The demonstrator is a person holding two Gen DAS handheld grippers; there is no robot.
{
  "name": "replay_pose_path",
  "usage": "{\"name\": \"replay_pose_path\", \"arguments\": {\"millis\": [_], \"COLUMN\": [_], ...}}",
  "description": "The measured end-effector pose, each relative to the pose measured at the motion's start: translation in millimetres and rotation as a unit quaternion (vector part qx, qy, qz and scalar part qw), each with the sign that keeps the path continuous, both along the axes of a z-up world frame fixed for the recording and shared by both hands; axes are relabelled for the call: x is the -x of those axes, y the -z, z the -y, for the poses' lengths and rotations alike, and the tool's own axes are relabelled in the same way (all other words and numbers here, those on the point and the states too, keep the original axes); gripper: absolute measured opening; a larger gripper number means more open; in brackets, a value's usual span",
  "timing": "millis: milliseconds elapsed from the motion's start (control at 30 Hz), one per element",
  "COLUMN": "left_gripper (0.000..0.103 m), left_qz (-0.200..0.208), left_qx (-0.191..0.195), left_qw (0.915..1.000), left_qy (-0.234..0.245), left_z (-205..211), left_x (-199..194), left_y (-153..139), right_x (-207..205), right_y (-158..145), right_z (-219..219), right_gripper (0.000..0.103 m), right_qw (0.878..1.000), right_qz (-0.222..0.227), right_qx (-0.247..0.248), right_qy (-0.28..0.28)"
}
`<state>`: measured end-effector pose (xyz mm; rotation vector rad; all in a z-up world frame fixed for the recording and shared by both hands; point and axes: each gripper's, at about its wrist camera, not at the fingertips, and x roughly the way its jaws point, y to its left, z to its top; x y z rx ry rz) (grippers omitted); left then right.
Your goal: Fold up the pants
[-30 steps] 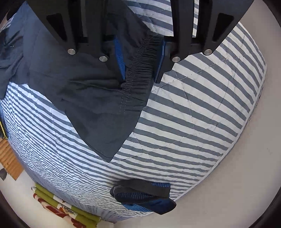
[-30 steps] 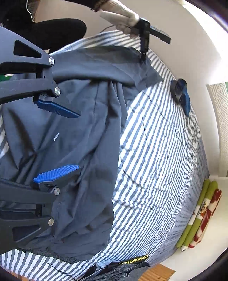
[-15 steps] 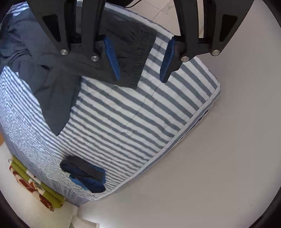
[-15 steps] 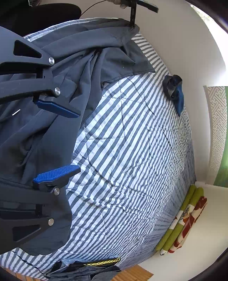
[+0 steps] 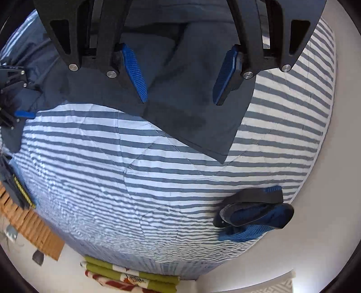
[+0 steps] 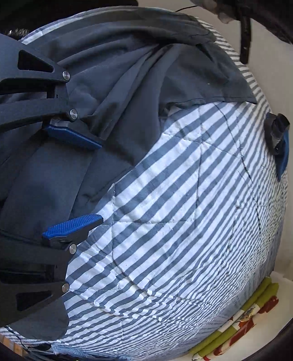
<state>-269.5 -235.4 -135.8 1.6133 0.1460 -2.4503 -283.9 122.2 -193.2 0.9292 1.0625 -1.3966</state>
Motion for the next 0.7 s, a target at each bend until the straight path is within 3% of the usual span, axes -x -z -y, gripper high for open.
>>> {"name": "replay_pose_path", "arguments": {"millis": [100,233,333,400,433,467,567,600,700], "left_gripper": [0.065,0.070,0.076,0.074,0.069,0.050,0.017,0.009,0.004], "left_qz": [0.022,0.012,0.013,0.018,0.018,0.020,0.019,0.013,-0.014], "left_qx": [-0.003,-0.037,-0.061,-0.071,-0.065,-0.062,-0.071,-0.067,-0.070], "left_qw": [0.9987,0.9899,0.9871,0.9896,0.9914,0.9926,0.9926,0.9929,0.9924], "left_qy": [-0.047,-0.137,-0.147,-0.123,-0.112,-0.103,-0.097,-0.097,-0.101], "left_z": [13,62,76,71,65,59,51,49,52], "left_x": [23,27,29,26,27,30,33,33,23], "left_y": [15,21,24,24,26,27,32,31,15], "right_x": [4,4,6,13,19,24,38,39,27], "right_y": [-1,-3,-13,-25,-29,-32,-29,-24,-1], "right_z": [-4,-12,-18,-19,-18,-15,0,5,21], "right_gripper": [0.055,0.041,0.039,0.040,0.046,0.058,0.065,0.065,0.065], "right_qw": [1.000,1.000,0.999,0.998,0.998,0.998,0.997,0.997,0.999], "right_qz": [0.013,0.026,0.042,0.049,0.047,0.042,0.056,0.064,0.049], "right_qx": [0.008,0.011,0.015,0.033,0.039,0.044,0.046,0.038,0.006], "right_qy": [0.009,0.003,-0.012,-0.011,-0.005,0.002,0.023,0.024,0.011]}}
